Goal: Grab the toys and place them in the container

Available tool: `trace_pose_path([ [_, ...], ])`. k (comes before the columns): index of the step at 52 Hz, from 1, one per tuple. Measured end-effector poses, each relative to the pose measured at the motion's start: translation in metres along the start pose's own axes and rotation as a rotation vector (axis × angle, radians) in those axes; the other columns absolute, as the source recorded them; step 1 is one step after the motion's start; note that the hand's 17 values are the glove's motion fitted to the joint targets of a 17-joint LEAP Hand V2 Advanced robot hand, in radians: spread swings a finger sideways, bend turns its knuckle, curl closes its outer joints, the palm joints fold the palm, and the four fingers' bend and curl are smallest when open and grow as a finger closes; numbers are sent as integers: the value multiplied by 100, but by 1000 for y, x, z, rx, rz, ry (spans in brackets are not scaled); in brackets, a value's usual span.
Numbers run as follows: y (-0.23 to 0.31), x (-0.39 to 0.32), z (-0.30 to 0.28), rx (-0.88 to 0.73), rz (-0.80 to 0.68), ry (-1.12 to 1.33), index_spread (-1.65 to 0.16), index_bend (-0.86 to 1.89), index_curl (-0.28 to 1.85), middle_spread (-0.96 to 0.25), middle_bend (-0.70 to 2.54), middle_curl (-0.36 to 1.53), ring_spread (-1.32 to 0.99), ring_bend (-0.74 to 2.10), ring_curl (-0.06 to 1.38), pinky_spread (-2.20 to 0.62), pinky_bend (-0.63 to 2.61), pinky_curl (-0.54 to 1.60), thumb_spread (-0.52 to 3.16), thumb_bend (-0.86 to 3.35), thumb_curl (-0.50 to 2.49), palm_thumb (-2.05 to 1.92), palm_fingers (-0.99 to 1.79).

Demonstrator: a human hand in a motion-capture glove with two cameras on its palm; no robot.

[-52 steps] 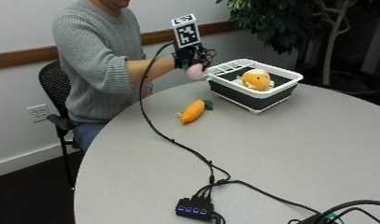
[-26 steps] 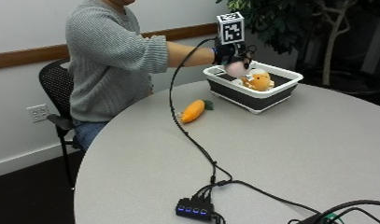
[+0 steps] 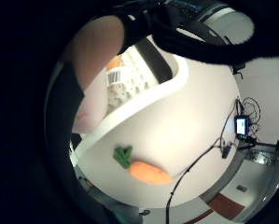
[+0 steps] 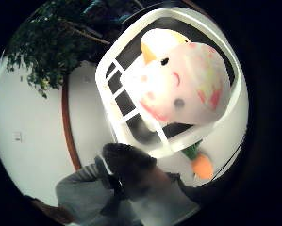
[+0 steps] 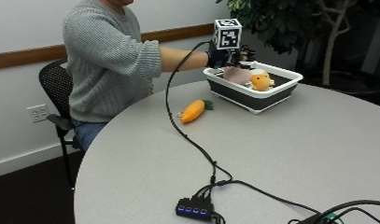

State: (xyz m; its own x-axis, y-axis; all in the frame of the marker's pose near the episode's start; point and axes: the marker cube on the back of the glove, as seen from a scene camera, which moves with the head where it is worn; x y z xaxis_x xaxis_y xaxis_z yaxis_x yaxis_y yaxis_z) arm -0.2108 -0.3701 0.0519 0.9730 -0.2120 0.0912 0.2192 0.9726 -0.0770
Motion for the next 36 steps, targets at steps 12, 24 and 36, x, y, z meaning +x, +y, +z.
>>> trace_pose_path([
  [12, 55, 34, -8, 17, 38, 11, -33, 13, 40, -12, 11, 33, -9, 16, 39, 6, 87, 38, 90, -12, 33, -16, -24],
  [24, 115, 103, -6, 31, 189, 42, -33, 16, 37, -12, 13, 28, -9, 19, 38, 7, 84, 36, 92, -11, 26, -14, -13],
  [36, 144, 105, 43, -36, 216, 61, -33, 14, 34, -13, 15, 27, -10, 23, 38, 7, 82, 35, 96, -9, 22, -12, -8],
])
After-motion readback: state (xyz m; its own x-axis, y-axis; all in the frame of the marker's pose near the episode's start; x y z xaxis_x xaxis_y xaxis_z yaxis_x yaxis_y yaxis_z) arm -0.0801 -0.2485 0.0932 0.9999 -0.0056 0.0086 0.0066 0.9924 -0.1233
